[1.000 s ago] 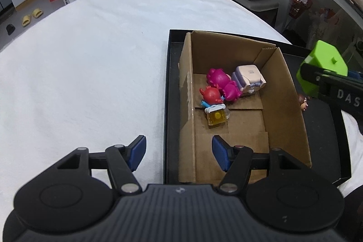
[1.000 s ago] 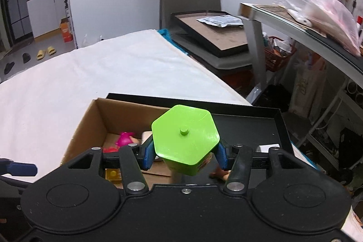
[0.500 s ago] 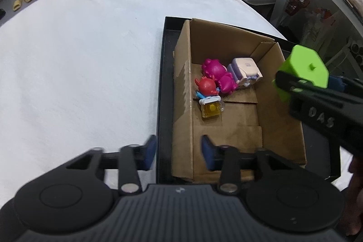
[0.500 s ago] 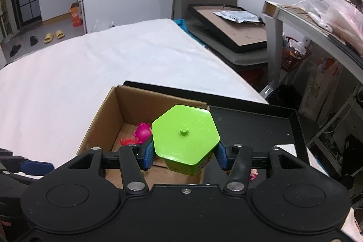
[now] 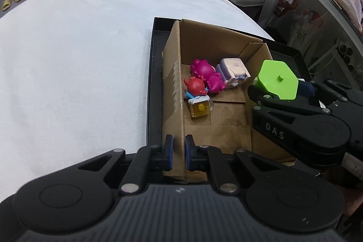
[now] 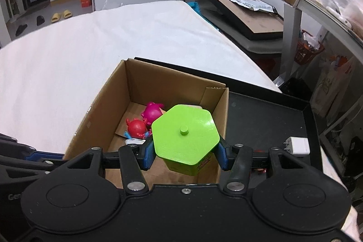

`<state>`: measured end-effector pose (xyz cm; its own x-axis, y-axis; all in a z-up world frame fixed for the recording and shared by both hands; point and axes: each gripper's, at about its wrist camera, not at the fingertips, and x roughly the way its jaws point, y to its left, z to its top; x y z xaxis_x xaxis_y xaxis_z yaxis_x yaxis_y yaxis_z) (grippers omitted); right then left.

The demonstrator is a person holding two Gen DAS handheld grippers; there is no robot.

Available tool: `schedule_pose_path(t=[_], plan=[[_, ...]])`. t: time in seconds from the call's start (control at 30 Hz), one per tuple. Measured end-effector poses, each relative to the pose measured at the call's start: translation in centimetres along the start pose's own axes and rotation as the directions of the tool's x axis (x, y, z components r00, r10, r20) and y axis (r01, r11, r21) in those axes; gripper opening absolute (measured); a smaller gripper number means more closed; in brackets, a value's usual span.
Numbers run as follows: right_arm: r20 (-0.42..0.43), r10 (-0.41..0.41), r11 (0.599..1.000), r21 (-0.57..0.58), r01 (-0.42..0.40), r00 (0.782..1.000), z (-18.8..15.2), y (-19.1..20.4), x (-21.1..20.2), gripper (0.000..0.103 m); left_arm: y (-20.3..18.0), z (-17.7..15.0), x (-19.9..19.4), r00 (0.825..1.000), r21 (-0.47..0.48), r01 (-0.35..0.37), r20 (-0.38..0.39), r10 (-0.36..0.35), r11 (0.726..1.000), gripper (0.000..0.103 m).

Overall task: Organize rigid objects
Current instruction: 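Carry the green hexagonal box into the cardboard box and open the right gripper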

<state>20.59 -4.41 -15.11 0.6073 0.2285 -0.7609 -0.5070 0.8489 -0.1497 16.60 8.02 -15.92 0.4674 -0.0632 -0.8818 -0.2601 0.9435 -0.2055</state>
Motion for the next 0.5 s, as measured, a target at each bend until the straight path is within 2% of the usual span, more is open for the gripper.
schedule_pose_path(t=[0.17, 0.5], plan=[[0.038, -0.067, 0.996, -0.063, 0.069, 0.997, 0.1, 0.5, -0.4, 0.062, -0.1, 0.0, -0.3, 1.000, 0.000, -0.009, 0.014, 0.009, 1.000, 0.010], [0.071, -0.065, 0.998, -0.001, 0.065, 0.995, -0.7, -1.6, -1.9, 0.062, -0.5, -0.2, -0.9, 0.999, 0.007, -0.033, 0.032, 0.033, 0.999, 0.010]])
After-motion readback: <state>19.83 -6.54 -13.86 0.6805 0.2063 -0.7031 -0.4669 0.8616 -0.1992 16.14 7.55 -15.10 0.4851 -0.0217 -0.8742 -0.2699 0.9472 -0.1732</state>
